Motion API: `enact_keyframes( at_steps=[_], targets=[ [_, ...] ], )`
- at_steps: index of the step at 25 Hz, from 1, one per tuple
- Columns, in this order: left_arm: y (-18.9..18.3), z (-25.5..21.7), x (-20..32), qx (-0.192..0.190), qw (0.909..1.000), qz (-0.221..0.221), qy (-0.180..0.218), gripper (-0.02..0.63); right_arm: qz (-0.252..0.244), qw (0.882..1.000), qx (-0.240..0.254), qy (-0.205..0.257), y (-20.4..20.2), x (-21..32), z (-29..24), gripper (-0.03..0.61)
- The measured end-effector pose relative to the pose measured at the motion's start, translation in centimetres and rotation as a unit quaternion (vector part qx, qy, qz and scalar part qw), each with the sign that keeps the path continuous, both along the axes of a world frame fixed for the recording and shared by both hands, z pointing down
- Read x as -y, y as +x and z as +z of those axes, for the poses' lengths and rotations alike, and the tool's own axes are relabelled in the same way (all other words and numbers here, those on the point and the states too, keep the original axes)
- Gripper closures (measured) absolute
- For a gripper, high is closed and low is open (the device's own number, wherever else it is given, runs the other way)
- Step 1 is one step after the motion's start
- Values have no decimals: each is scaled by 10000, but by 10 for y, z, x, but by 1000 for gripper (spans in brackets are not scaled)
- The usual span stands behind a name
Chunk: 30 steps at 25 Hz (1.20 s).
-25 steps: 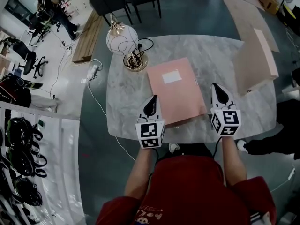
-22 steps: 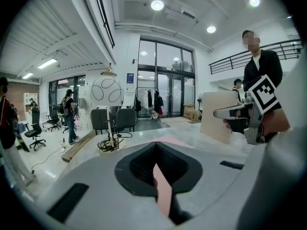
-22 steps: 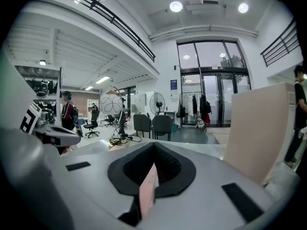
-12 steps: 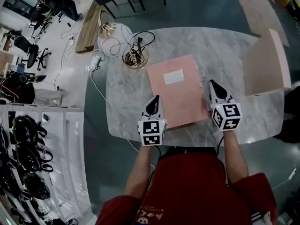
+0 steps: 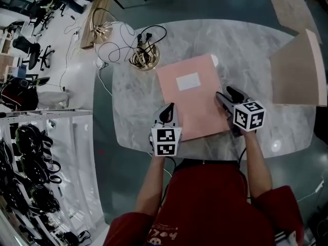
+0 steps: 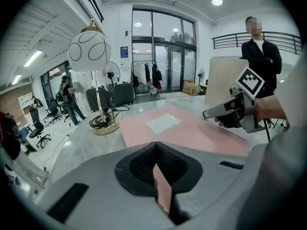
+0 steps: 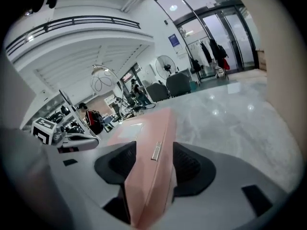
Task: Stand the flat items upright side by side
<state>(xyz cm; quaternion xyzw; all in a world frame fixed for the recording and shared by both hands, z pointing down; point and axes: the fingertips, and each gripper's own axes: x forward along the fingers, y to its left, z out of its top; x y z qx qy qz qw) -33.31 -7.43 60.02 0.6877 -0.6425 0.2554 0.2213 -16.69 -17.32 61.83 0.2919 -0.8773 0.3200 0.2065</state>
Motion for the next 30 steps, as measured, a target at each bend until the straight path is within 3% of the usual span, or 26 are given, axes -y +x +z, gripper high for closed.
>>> enact_keyframes(
  at_steps=[5, 14, 21, 30],
  targets=[
    [-2, 17, 0, 74, 9992, 38, -396, 611, -268, 9975, 95, -649, -5, -4, 25, 294],
    [-4, 38, -2, 67, 9978, 61, -655, 609, -254, 9813, 843, -1713, -15, -10, 43, 278],
    [-7, 36, -2, -176, 9976, -122, -664, 610, -333, 9810, 788, -1741, -16, -11, 42, 276],
    [-16, 38, -7, -627, 9959, -443, -483, 611, -668, 9867, 598, -1357, -19, -18, 18, 276]
  ],
)
